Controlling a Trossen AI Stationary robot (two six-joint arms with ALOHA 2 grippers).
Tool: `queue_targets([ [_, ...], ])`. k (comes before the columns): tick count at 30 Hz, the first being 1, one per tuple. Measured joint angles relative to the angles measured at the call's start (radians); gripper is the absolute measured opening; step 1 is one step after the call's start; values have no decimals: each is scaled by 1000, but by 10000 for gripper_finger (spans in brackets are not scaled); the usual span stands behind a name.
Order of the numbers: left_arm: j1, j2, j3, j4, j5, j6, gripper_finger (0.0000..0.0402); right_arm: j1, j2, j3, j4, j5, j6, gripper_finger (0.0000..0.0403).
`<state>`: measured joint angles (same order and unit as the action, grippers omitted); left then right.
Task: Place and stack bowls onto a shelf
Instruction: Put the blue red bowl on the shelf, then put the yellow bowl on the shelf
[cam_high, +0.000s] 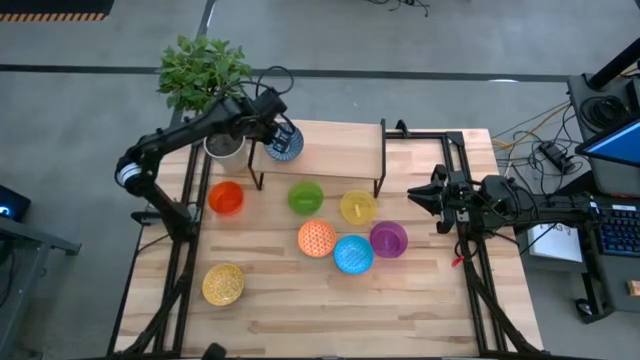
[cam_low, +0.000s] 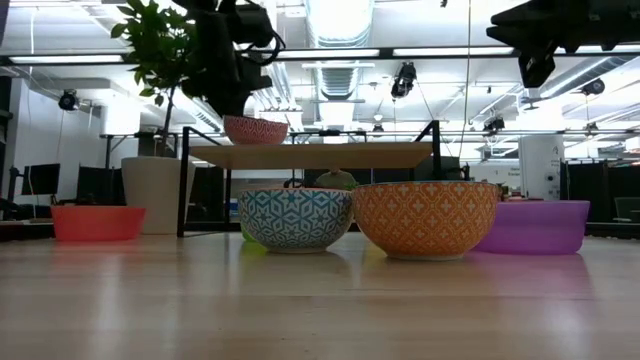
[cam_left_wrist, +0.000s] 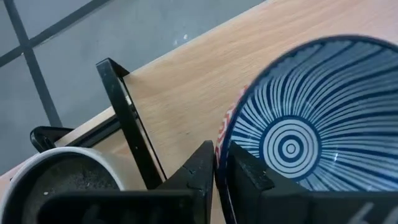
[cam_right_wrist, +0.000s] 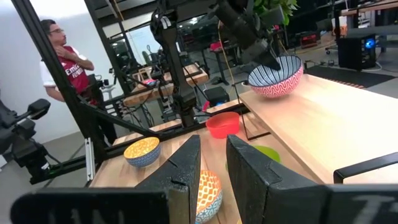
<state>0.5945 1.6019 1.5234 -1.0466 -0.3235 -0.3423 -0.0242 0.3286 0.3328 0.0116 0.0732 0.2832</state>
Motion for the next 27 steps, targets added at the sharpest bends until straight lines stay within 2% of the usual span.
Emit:
queue_targets([
  [17,1,13,12,4,-27,66,39,0,0,0,-1,5,-6,68],
  [27,-7,-6,98,-48,-27,73,115,0,0,0,-3,6,-6,68],
])
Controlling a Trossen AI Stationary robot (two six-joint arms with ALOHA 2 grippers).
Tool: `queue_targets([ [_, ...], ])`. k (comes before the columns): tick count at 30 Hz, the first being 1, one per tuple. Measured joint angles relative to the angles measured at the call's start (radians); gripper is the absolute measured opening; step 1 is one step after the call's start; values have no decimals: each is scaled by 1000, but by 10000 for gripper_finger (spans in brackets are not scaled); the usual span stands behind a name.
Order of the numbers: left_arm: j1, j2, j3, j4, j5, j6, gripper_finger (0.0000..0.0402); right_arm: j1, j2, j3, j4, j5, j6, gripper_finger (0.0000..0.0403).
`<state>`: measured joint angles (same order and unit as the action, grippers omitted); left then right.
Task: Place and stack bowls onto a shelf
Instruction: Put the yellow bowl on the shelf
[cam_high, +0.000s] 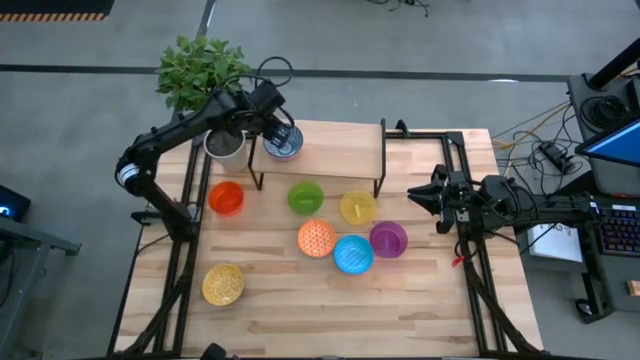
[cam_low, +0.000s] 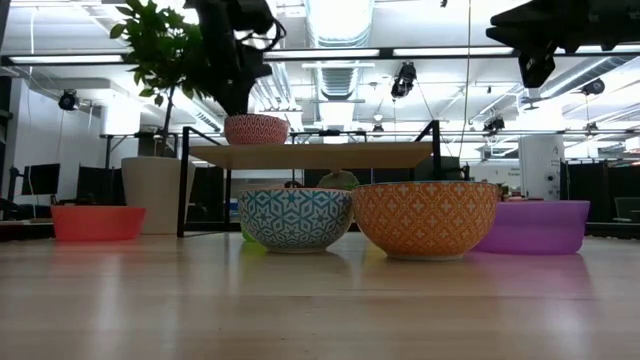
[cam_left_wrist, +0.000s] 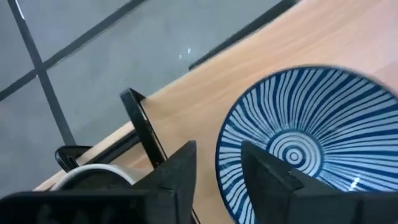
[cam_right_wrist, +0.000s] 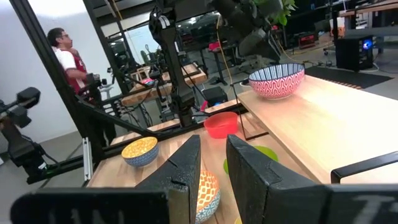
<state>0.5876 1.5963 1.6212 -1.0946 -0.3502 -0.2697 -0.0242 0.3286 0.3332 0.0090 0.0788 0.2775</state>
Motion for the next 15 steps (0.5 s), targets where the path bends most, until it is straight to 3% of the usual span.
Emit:
queue_targets([
  [7,-150,-93,-1,0,0,29,129,0,0,0,-1,0,0,68],
  [15,-486,-249,-142,39,1,125,121,0,1,0,-2,0,15,68],
])
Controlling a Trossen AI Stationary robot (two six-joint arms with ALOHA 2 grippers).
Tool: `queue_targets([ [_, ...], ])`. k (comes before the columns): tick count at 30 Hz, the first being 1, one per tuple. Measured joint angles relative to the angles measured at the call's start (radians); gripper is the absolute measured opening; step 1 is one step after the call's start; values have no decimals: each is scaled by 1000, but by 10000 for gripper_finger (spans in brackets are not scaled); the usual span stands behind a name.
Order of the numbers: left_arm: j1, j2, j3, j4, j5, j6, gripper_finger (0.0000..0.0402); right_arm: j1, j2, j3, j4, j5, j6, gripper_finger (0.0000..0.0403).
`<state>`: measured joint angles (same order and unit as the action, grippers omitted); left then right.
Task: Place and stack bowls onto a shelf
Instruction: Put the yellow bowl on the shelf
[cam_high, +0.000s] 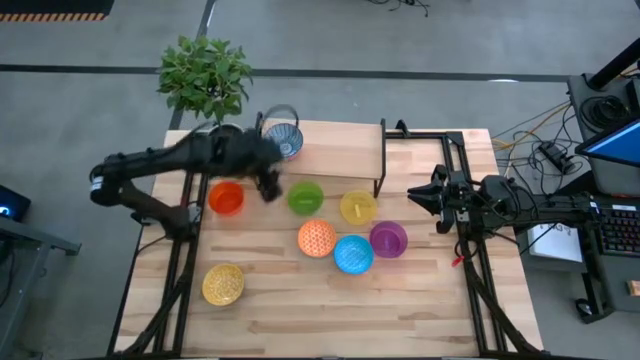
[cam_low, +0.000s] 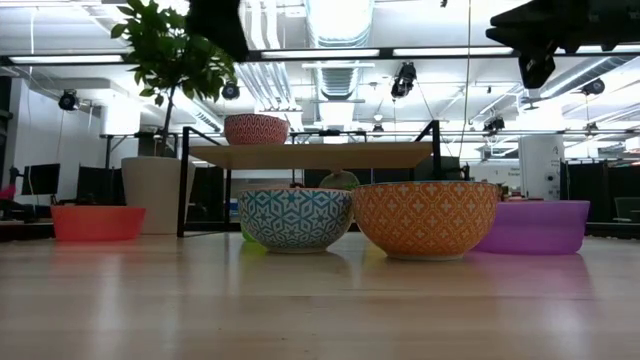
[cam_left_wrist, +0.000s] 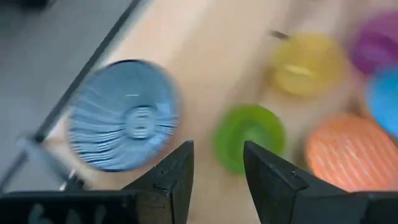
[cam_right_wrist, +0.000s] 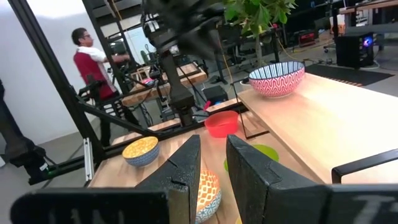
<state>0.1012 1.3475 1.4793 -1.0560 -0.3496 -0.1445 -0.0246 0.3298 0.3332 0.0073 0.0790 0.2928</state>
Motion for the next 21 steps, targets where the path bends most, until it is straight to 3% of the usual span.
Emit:
queue_targets([
  [8,-338,-223,-320,297,55,90,110,0,17,0,-3,0,56,68],
  [15,-411,-434,-582,568,38,93,99,0,99,18,116,52,213,68],
  [18,-406,-491,-657,600,-92,137,96,1,194,64,133,49,241,68],
  [21,-405,-531,-704,584,-265,56,93,4,316,138,132,45,264,68],
])
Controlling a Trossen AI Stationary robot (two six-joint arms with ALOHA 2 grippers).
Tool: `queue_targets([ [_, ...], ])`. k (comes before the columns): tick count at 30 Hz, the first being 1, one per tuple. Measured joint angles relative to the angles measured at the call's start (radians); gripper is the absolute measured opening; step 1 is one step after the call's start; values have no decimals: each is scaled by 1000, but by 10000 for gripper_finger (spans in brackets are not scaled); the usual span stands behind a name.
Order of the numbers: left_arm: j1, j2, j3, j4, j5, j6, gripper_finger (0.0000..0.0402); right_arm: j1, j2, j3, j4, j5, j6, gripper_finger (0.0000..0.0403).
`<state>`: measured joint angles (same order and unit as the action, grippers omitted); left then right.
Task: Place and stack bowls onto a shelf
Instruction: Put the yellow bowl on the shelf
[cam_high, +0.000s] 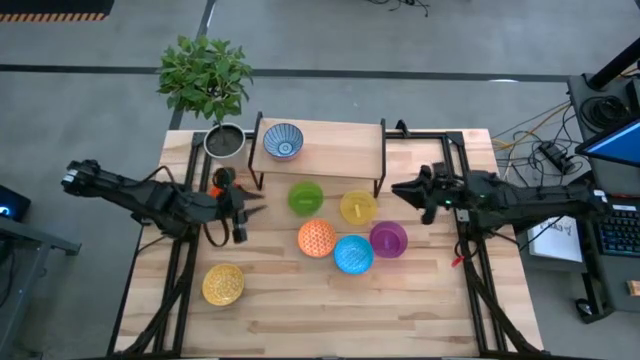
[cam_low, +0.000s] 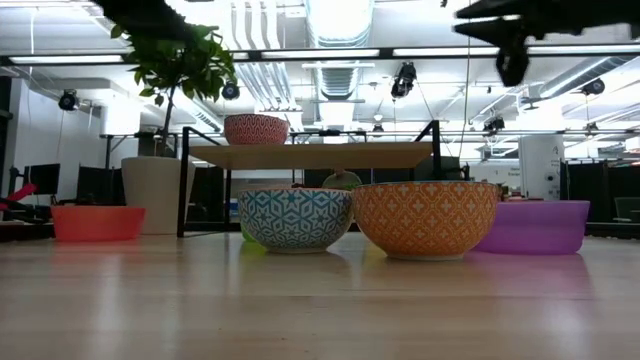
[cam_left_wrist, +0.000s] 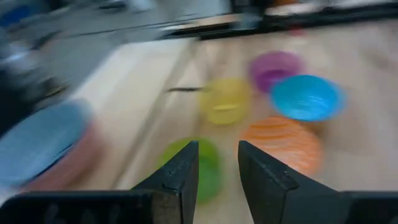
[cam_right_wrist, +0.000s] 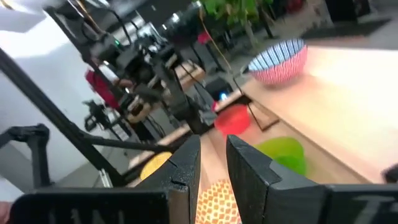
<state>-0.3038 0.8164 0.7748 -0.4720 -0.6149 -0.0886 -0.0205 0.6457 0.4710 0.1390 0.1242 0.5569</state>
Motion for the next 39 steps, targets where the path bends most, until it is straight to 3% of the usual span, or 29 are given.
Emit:
queue_targets([
  [5,-1,-54,-52,-29,-48,0,91,20,201,177,-113,-2,31,68],
  [14,-2,-116,-176,19,-48,-14,91,53,499,606,-705,-3,236,68],
  [21,-2,-118,-196,20,-48,52,91,105,689,877,-1138,-4,411,68],
  [28,-2,-118,-181,22,-55,113,91,145,850,976,-1179,-101,408,68],
  [39,0,-120,-181,20,-59,139,91,103,1078,1063,-1180,-98,228,72],
])
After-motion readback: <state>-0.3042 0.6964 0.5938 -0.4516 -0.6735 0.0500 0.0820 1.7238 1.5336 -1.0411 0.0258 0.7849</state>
